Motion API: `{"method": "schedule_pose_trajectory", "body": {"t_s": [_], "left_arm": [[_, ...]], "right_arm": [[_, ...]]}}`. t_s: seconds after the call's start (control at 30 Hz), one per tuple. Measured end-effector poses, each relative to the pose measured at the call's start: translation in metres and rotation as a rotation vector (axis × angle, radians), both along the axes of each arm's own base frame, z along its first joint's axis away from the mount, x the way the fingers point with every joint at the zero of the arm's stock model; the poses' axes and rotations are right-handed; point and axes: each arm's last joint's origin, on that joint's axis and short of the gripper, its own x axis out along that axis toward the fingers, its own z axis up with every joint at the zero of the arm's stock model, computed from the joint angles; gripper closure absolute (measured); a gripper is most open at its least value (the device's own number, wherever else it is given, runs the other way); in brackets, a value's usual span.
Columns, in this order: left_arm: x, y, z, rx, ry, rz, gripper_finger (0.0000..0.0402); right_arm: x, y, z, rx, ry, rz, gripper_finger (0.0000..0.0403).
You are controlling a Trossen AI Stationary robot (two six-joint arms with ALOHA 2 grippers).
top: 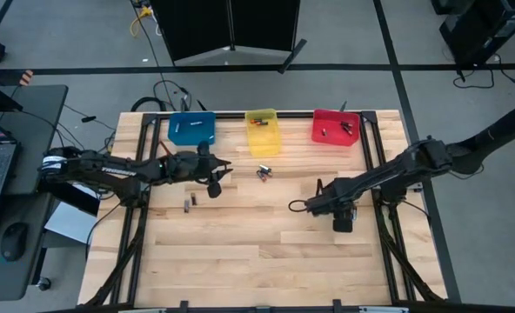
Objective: Sort batteries
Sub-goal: Put the bottom black red battery into the yellow bin
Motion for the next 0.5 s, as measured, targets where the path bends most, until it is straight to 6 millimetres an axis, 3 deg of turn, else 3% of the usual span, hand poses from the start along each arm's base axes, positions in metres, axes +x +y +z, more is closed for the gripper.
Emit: {"method": "schedule_pose_trajectory", "body": {"t_s": [0.27,0.5], "left_arm": [[0.0,-0.002,0.0,0.029,0.011,0.001,0.0284],[0.0,-0.002,0.0,0.029,0.013,0.001,0.0284]], "right_arm": [[0.003,0.001,-0.028,-0.013,0.174,0.071,0.0249],[0.005,0.001,-0.033,-0.013,0.184,0.089,0.0258]]}}
